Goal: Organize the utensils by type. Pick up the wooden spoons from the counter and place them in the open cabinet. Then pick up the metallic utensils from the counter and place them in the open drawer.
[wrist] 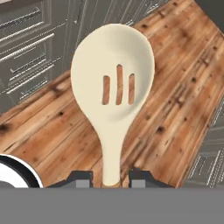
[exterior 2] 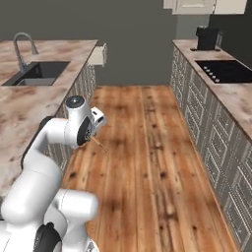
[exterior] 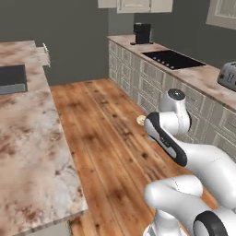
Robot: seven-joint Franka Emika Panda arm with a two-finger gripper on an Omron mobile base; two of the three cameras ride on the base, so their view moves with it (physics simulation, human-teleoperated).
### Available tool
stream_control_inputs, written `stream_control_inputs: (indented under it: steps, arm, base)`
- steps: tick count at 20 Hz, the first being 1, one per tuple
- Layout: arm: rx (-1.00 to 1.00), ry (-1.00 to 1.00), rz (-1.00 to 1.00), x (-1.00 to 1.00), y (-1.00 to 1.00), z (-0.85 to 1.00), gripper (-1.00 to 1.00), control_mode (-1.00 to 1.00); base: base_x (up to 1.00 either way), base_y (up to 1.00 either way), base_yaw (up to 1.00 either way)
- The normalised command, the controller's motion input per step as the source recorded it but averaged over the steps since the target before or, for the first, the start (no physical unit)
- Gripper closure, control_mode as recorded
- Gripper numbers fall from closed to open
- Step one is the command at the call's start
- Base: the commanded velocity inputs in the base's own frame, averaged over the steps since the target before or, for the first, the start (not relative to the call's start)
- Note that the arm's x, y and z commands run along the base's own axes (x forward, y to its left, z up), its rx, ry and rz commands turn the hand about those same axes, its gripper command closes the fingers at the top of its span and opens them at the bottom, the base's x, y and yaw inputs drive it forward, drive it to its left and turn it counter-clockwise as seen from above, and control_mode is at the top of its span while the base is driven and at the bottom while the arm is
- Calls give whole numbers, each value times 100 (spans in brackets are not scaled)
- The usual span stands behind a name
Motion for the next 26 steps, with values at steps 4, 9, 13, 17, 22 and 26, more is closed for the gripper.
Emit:
stream_control_inputs:
  steps: [4, 9, 13, 17, 22, 26]
  arm:
    - [0, 0, 0, 0, 0, 0, 100, 100]
    - [0, 0, 0, 0, 0, 0, 100, 100]
    - [0, 0, 0, 0, 0, 0, 100, 100]
    - [0, 0, 0, 0, 0, 0, 100, 100]
    - [0, 0, 0, 0, 0, 0, 100, 100]
    - [0, 0, 0, 0, 0, 0, 100, 100]
  base:
    - [100, -22, 19]
    - [100, -33, 2]
    - [100, -33, 0]
    - [100, -19, 0]
    - [100, -10, 0]
    - [100, -3, 0]
